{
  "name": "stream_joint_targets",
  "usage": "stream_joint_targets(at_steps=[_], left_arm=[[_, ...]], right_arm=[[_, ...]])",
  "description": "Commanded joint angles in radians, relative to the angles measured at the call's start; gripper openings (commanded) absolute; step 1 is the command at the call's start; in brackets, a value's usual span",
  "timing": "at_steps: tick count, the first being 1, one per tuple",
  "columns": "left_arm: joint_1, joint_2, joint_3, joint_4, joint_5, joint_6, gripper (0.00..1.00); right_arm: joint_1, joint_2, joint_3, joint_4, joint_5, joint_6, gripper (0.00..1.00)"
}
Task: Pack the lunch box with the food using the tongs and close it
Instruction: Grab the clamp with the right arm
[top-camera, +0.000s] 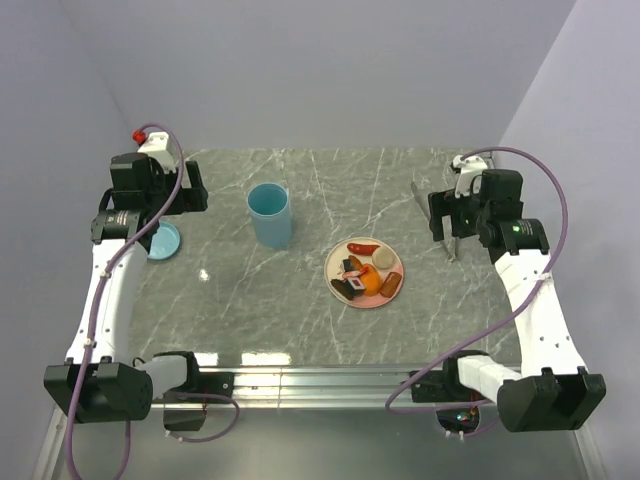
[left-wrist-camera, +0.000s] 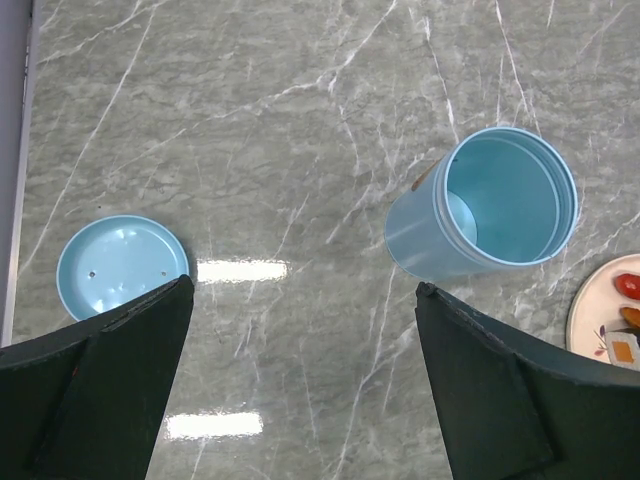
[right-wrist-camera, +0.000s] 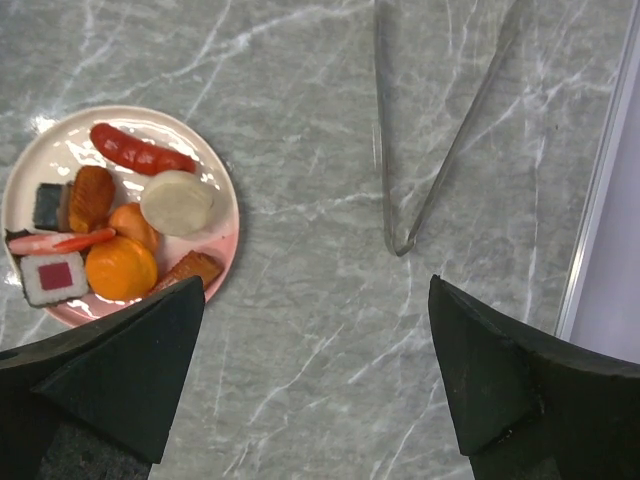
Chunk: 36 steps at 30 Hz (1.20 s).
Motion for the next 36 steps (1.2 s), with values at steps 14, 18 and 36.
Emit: stream_joint_targets(at_steps=[14,18,36], left_arm=[[0.001,0.151,0.169,-0.068,0.241,0.003,0.99],[0.003,0.180,0.188,-0.079,0.258,0.011,0.99],[0.124,0.412,0.376,-0.265,0.448,0.071,0.99]], right_arm=[[-0.167,0.250,0.079,-0.125,0.088,-0.063,0.95],[-0.202,0.349,0.084,-0.092,0.122,-0.063,0.94],[-0.188,0.698,0.084,0.128,0.165,-0.029,0.96]])
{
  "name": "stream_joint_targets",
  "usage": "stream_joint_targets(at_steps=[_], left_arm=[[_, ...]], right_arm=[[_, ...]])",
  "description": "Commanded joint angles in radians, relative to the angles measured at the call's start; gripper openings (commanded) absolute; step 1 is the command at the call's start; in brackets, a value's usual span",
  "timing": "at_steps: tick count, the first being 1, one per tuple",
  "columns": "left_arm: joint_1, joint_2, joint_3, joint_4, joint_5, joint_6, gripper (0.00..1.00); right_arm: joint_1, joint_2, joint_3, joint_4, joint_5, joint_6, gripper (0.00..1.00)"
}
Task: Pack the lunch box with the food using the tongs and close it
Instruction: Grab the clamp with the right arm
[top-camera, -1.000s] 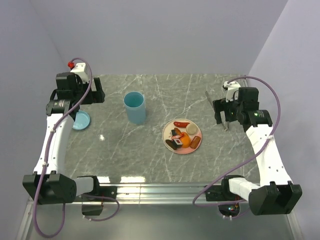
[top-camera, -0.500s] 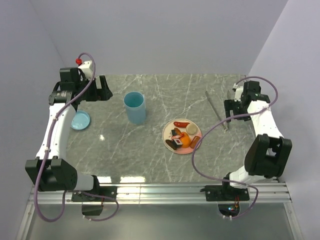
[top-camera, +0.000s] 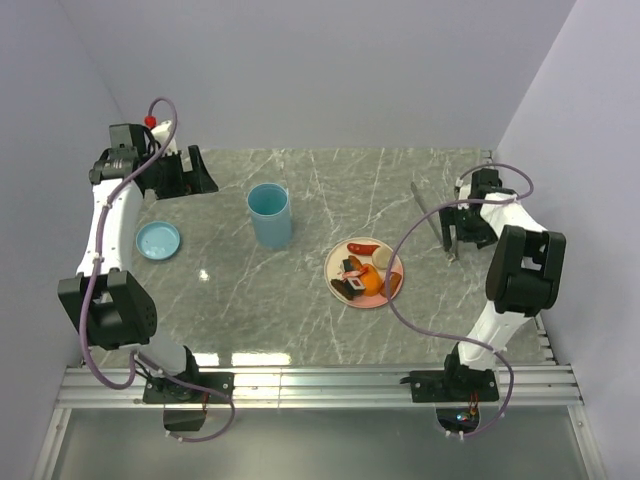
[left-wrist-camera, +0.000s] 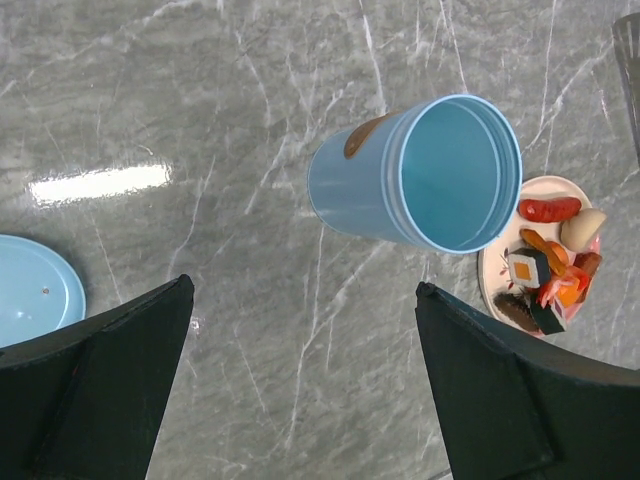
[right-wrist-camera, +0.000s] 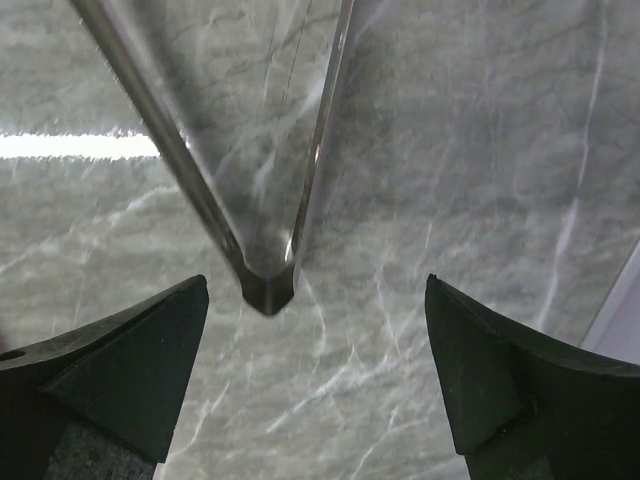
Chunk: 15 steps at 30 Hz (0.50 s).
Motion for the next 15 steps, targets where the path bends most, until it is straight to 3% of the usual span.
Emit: stream_joint_targets(at_steps=[1,15], left_arm=[[0.016,0.009,0.060,-0.034,0.063,0.034,0.99],[0.050,0.114,0.121,-0.063,0.127,0.051,0.99]], right_arm=[[0.014,0.021,0.019,0.080,0.016,0.001,0.96],[0.049,0.194,0.186,0.044,0.033,0.051,0.96]])
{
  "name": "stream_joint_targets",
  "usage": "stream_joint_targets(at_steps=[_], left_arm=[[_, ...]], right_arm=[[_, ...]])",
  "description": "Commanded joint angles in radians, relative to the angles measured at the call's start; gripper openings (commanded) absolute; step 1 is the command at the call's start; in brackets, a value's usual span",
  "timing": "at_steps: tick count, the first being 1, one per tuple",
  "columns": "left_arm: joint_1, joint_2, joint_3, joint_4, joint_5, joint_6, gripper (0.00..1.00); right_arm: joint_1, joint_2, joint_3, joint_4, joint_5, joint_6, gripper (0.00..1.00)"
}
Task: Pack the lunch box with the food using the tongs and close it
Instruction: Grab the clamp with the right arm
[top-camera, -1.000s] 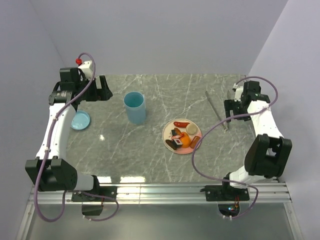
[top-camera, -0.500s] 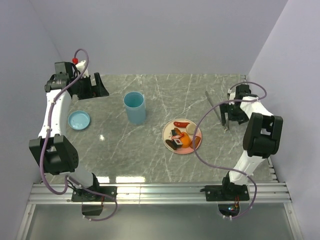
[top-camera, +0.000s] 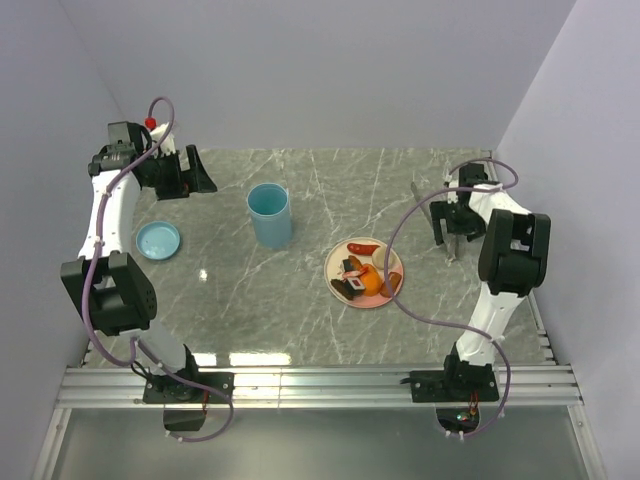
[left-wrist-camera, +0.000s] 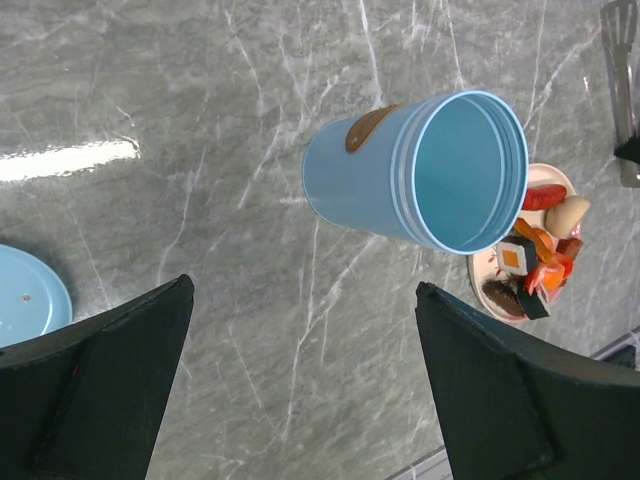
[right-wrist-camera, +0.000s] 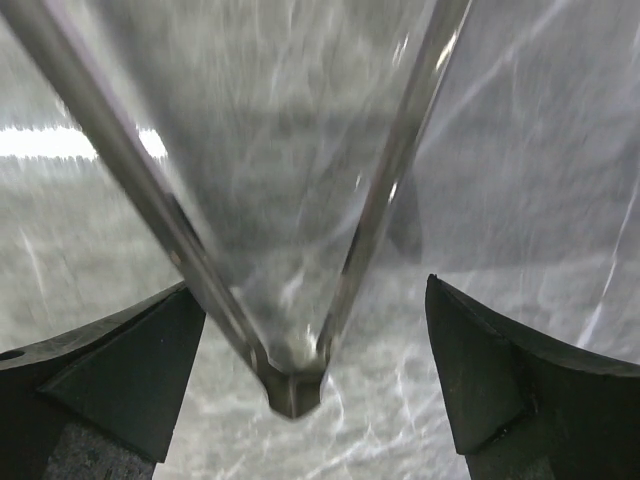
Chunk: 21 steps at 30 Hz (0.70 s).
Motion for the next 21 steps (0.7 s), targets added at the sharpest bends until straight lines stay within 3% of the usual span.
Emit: stream_joint_targets(at_steps=[1,21], left_arm=[[0.007,0.014,0.059,-0.010,0.043,0.025,0.99],[0.007,0.068,0.127,-0.076,0.040,0.079,0.99]], right_arm=[[0.012,0.028,0.095,-0.001,0.020,0.033,0.96],[0.052,0.197,0.346,-0.090,0.016,0.079,0.90]])
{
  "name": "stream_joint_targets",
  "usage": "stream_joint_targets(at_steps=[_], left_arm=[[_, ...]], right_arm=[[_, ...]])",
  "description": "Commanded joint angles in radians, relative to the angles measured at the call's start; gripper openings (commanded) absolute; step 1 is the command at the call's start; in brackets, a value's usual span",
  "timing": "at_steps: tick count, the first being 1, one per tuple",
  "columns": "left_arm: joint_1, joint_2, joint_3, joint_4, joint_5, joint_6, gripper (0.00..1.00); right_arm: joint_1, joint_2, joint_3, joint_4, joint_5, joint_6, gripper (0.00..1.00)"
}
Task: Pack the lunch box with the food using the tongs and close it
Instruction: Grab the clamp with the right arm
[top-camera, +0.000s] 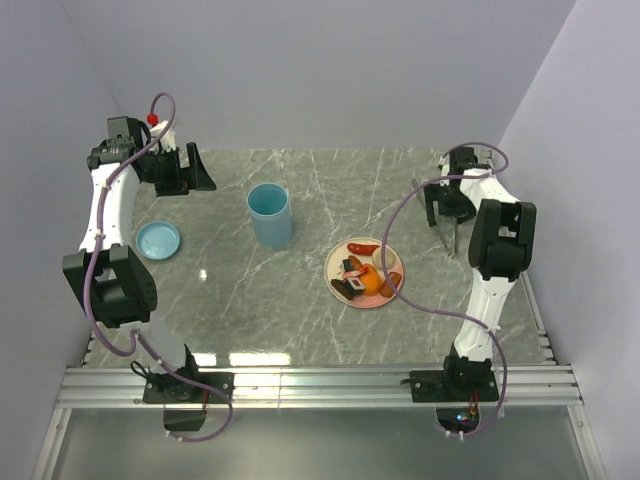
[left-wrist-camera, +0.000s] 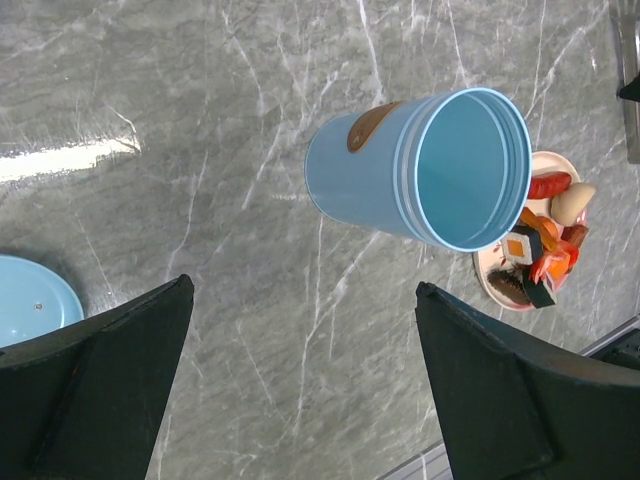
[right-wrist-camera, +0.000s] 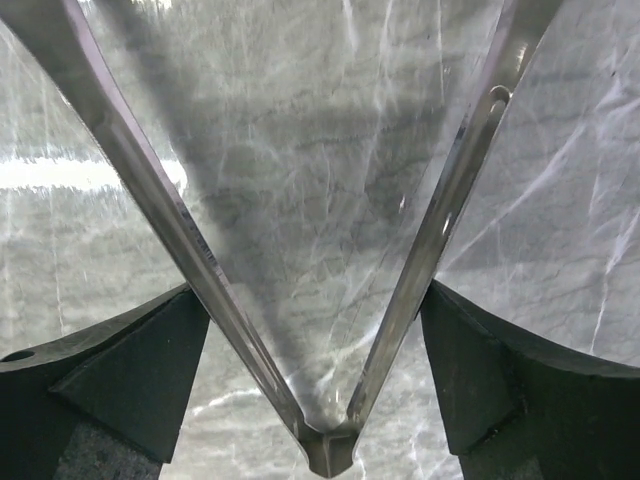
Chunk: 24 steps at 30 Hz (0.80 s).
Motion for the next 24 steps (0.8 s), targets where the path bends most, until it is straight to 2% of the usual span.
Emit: stream_joint_targets(at_steps=[1,4,12,13,16,24], left_arm=[[0.003,0.003,0.041,-0.014,0.018,0.027,0.99],[0.004,0.000,0.040,-0.016,0.018,0.032,0.99],[0.003,-0.011,0.038,-0.029,0.012,0.044,0.99],[0.003,-0.014,0.040,-0.034,0.012,0.047,0.99],[0.004,-0.014,0.049,-0.045,0.013,0.055,0.99],[0.006,-0.020,0.078,-0.088,0.044,0.080,0.97]], right_arm=[[0.007,0.032,0.073,-0.050,0.014,0.006,0.88],[0.004,0.063,0.112,-0.107,-0.017,-0.003,0.83],[0.005,0.076,0.081,-0.112,-0.028,0.026,0.77],[0.005,0.079,0.084,-0.113,-0.026,0.020,0.73],[0.005,0.063,0.080,-0.103,-0.003,0.009,0.70],[0.010,0.003,-0.048,-0.066,-0.011,0.027,0.70]])
